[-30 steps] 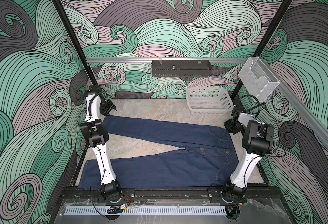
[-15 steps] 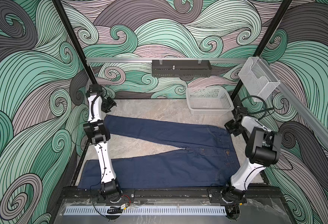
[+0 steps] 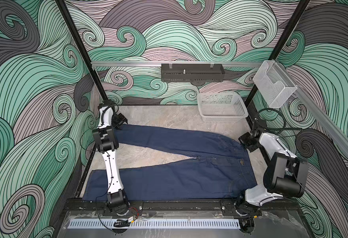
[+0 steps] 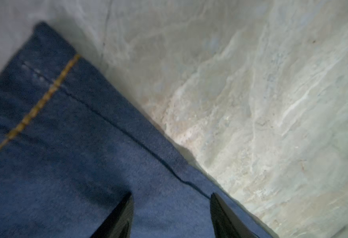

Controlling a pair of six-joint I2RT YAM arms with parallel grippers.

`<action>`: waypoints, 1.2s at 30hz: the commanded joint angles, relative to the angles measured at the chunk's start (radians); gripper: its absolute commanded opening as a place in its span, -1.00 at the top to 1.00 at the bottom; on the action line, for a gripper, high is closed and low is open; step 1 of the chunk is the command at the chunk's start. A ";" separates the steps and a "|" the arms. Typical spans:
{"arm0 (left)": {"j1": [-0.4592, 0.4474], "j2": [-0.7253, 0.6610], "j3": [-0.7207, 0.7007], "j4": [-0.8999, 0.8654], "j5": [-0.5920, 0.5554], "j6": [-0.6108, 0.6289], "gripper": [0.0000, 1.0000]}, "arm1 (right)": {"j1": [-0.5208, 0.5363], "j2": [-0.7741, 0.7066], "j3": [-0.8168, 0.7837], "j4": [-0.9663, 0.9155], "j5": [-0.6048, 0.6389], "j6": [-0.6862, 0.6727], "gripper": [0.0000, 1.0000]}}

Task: Fold and stack the trousers
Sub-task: Move the trousers to the center of the table, then fold the trousers at the center of the table.

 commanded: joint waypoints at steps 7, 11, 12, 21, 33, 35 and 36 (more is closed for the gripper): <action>-0.003 -0.187 -0.370 -0.070 -0.092 0.032 -0.26 | -0.135 -0.148 -0.108 0.007 0.072 0.077 1.00; 0.007 -0.254 -0.322 -0.093 -0.130 0.048 -0.29 | -0.153 -0.178 -0.117 0.013 0.071 0.068 1.00; 0.010 -0.261 -0.290 -0.097 -0.128 0.048 -0.30 | -0.155 -0.179 -0.118 0.013 0.064 0.066 1.00; 0.023 -0.163 -0.023 -0.124 -0.165 0.041 -0.35 | -0.152 -0.170 -0.129 0.016 0.045 0.036 1.00; 0.069 -0.085 0.007 -0.170 -0.371 -0.004 -0.44 | -0.151 -0.109 -0.088 0.016 0.020 0.010 1.00; 0.087 -0.079 0.000 -0.170 -0.369 -0.011 -0.45 | -0.147 -0.098 -0.084 0.017 0.012 0.006 1.00; 0.094 -0.075 -0.002 -0.170 -0.366 -0.014 -0.46 | -0.143 -0.095 -0.082 0.016 0.010 0.005 1.00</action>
